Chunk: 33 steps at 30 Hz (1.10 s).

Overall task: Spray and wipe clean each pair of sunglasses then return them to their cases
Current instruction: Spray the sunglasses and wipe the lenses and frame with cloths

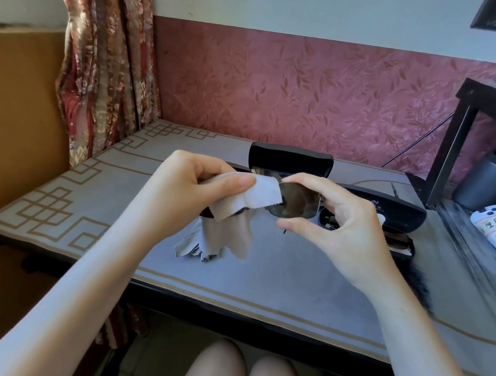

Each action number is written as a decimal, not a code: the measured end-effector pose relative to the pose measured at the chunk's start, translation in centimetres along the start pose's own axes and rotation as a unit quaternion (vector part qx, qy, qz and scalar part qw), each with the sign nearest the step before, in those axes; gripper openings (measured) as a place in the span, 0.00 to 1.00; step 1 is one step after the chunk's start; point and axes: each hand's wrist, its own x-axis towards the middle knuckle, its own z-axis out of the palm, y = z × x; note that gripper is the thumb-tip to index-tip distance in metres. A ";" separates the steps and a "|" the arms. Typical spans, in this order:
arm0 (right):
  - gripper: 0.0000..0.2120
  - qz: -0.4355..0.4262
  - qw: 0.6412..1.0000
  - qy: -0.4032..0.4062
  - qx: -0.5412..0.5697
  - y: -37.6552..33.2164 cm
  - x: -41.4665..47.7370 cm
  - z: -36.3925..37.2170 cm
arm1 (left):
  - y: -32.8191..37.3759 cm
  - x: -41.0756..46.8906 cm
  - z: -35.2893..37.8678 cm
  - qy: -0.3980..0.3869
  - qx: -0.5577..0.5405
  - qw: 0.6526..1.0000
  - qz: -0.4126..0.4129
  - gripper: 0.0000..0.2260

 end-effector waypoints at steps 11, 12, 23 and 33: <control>0.28 0.018 1.000 0.002 0.003 0.8 -0.2 0.2 | -0.9 -0.6 -3.0 -0.121 -0.071 0.989 -0.045 0.10; 0.28 0.019 1.000 0.002 0.003 0.8 -0.2 0.2 | -0.8 -0.5 -3.1 -0.130 -0.070 0.988 -0.041 0.11; 0.20 0.026 0.999 -0.003 -0.023 0.2 -0.2 0.1 | -0.4 0.0 -0.5 -0.100 0.052 0.993 0.031 0.04; 0.22 0.033 0.999 -0.019 -0.007 0.4 -0.3 -0.1 | -0.2 -0.2 -2.1 -0.193 0.046 0.979 0.049 0.13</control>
